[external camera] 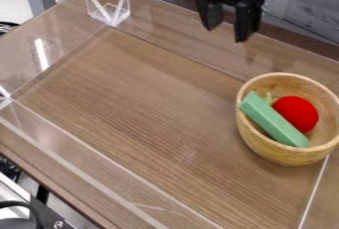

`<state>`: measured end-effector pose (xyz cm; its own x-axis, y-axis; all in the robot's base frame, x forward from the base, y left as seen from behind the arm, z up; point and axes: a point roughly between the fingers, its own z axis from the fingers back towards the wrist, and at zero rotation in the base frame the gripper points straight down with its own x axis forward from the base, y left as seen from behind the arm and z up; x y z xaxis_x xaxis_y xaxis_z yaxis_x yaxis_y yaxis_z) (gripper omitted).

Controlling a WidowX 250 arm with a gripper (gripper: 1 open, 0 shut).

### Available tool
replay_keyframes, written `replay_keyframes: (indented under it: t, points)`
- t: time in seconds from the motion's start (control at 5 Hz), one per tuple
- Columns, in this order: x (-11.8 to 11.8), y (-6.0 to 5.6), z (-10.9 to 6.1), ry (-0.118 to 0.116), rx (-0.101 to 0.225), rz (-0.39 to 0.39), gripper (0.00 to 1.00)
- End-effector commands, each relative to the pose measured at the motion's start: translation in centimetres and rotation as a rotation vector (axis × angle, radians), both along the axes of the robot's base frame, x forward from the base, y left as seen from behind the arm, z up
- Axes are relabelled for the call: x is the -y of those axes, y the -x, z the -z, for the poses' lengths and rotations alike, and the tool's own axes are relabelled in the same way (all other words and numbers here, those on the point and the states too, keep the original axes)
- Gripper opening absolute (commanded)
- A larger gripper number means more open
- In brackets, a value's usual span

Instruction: Put the green stick in the brown bowl

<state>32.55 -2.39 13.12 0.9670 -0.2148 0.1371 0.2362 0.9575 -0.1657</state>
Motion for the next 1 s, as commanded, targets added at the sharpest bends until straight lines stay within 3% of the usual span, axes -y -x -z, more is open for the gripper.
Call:
replay_keyframes:
  t: [0.0, 0.4, 0.6, 0.8]
  points:
    - [0.7, 0.7, -0.7, -0.007, 0.057, 0.034, 1.00]
    - [-0.1, 1.7, -2.8, -0.006, 0.120, 0.004, 1.00]
    - [-1.0, 1.8, -2.9, -0.017, 0.122, -0.112, 1.00]
    - [-1.3, 0.9, -2.3, -0.024, 0.125, -0.103, 1.00]
